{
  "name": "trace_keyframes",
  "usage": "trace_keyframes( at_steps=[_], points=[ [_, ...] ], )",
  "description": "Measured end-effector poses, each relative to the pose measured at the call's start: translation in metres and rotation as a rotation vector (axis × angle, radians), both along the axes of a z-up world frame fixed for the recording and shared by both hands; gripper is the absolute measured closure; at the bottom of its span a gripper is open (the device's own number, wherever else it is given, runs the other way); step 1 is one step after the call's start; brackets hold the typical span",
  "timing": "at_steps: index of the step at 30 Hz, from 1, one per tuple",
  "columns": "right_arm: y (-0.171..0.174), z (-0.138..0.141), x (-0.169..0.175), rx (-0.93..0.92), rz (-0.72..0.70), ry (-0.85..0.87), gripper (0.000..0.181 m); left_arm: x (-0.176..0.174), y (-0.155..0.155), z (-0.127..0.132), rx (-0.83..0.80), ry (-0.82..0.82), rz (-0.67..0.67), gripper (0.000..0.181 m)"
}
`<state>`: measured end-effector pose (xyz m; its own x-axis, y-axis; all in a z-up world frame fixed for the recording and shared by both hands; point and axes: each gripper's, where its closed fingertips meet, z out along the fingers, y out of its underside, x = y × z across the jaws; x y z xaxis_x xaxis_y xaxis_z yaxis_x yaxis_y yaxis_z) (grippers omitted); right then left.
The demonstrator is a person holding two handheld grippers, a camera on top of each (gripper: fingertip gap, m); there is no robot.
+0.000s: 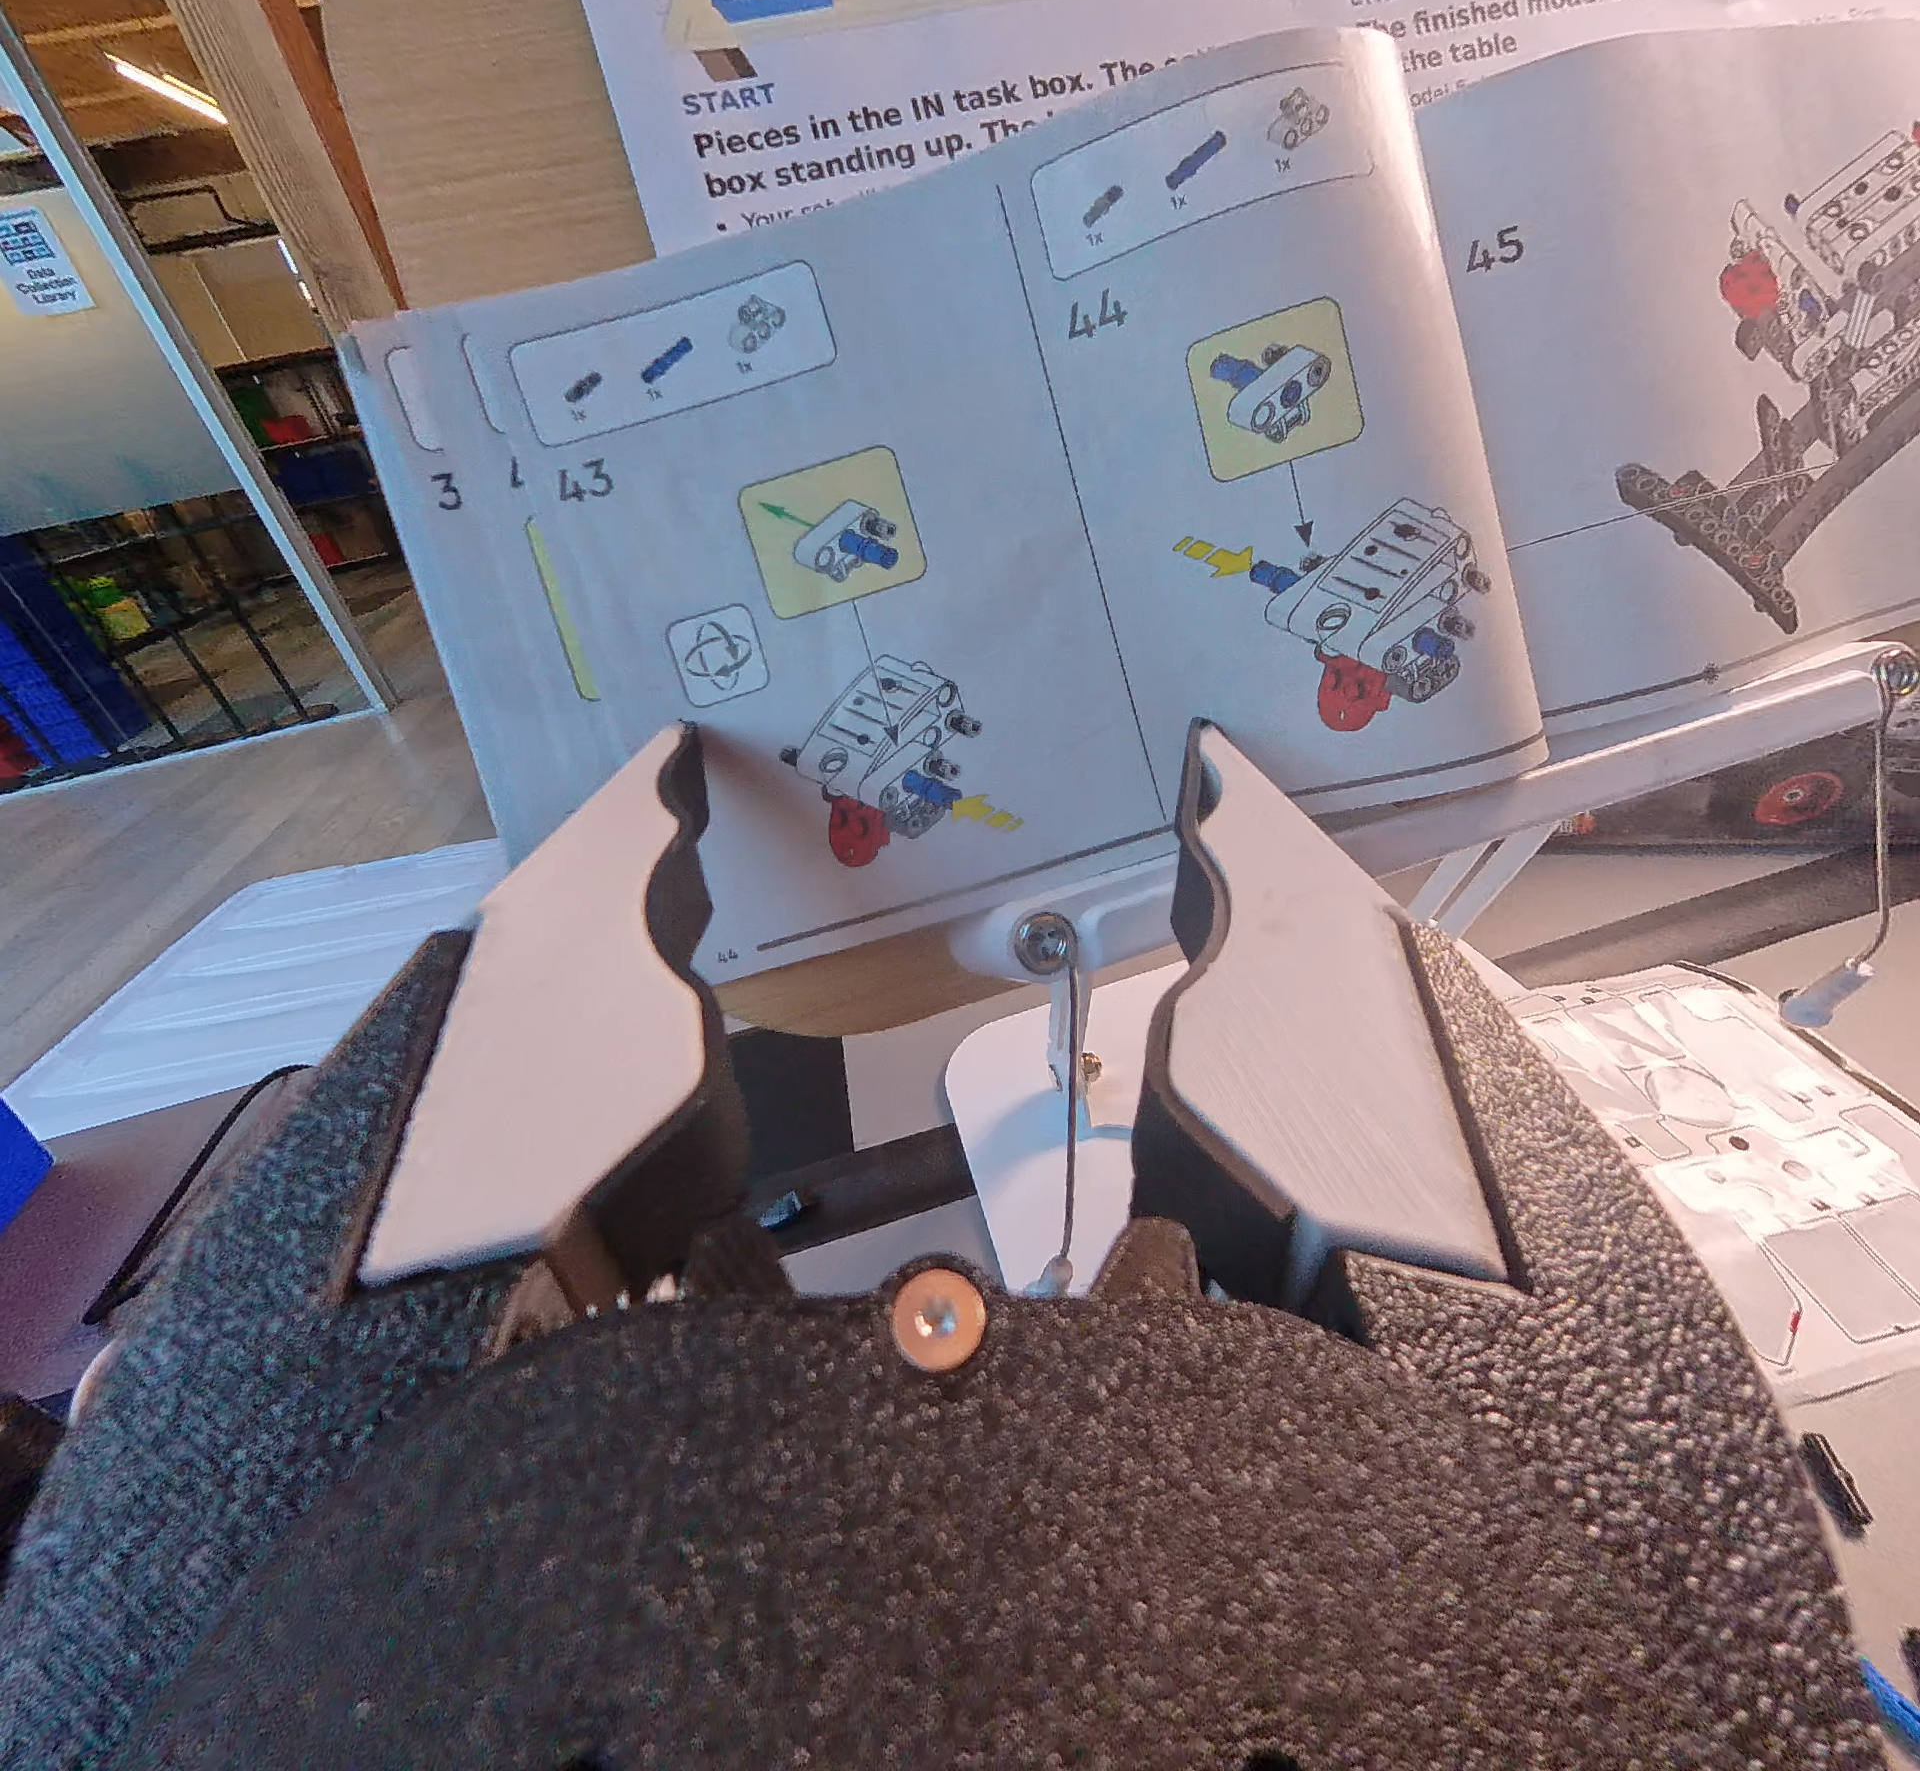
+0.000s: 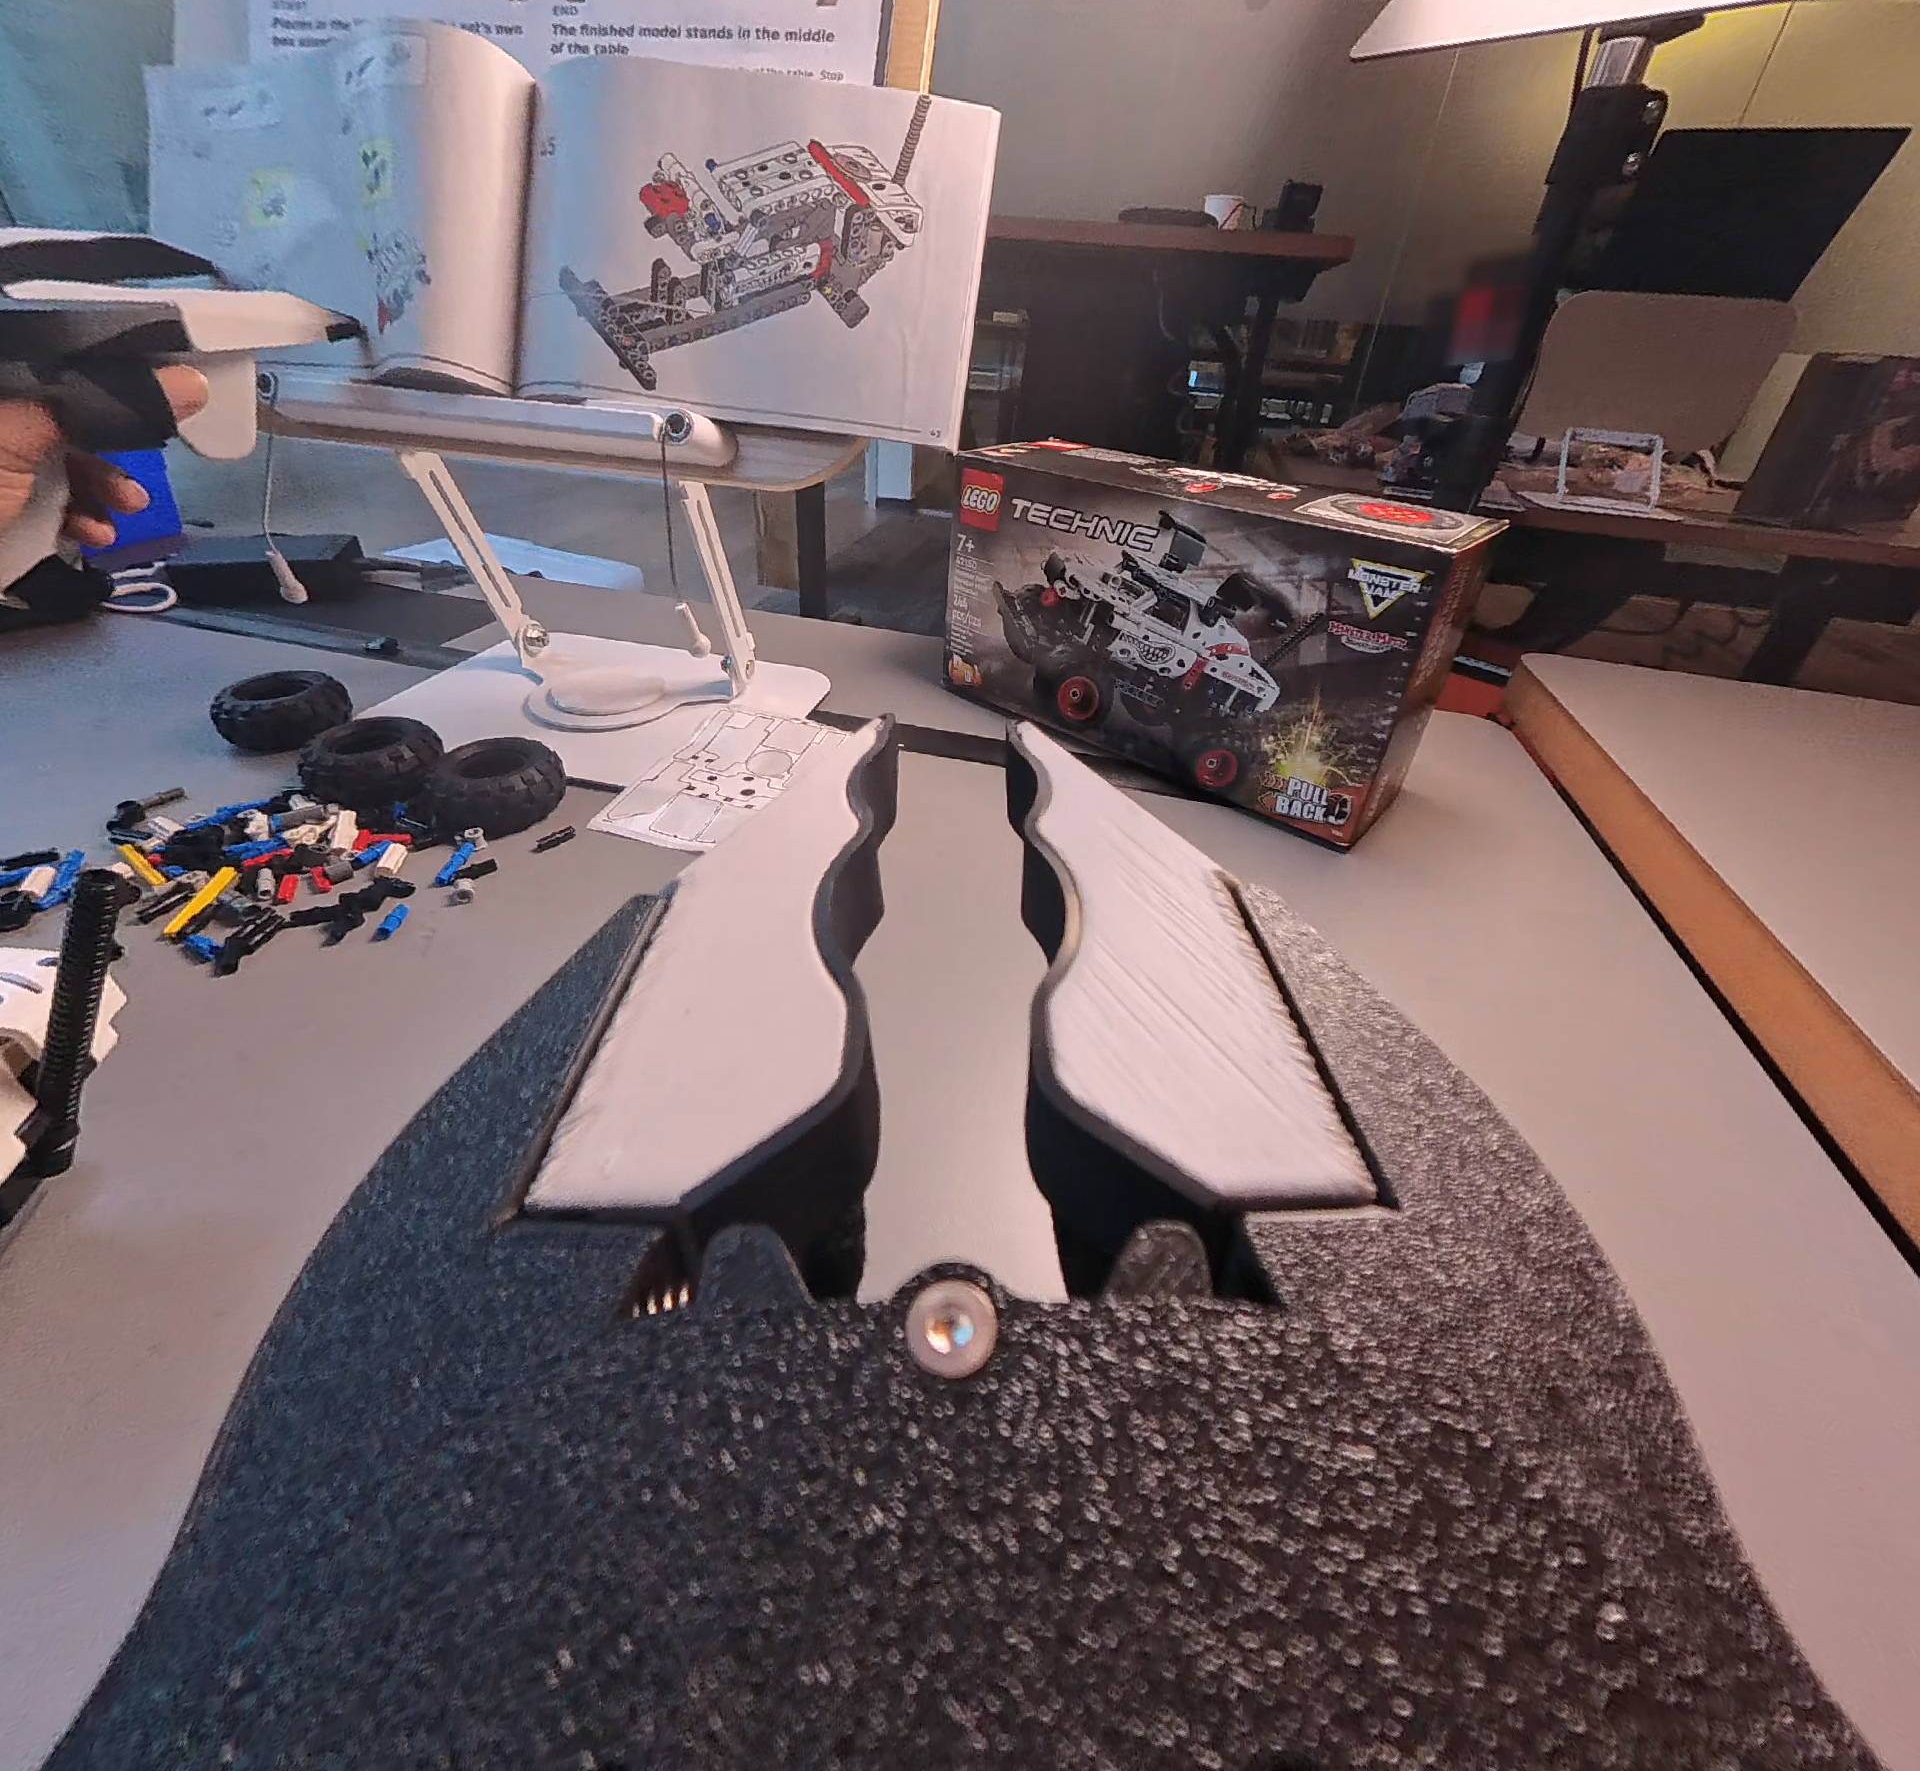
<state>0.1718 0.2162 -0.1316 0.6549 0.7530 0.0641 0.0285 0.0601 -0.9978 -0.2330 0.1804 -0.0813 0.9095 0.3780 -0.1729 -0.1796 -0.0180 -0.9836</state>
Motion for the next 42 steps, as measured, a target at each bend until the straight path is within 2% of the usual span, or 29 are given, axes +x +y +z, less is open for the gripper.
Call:
trace_keyframes(
  at_steps=[10, 20, 31, 42],
  points=[
    [-0.01, -0.009, -0.014, 0.009, 0.047, -0.051, 0.162, 0.005, 0.001, -0.001, -0.017, 0.013, -0.021, 0.131],
    [-0.016, -0.014, -0.021, 0.009, 0.072, -0.075, 0.162, 0.021, 0.006, 0.0, -0.032, -0.045, -0.13, 0.177],
    [-0.02, -0.018, -0.026, 0.014, 0.087, -0.094, 0.163, 0.056, 0.015, 0.016, -0.028, -0.052, -0.258, 0.181],
    [-0.023, -0.019, -0.028, 0.02, 0.095, -0.1, 0.163, 0.112, 0.03, 0.03, -0.018, -0.052, -0.417, 0.181]
  ],
)
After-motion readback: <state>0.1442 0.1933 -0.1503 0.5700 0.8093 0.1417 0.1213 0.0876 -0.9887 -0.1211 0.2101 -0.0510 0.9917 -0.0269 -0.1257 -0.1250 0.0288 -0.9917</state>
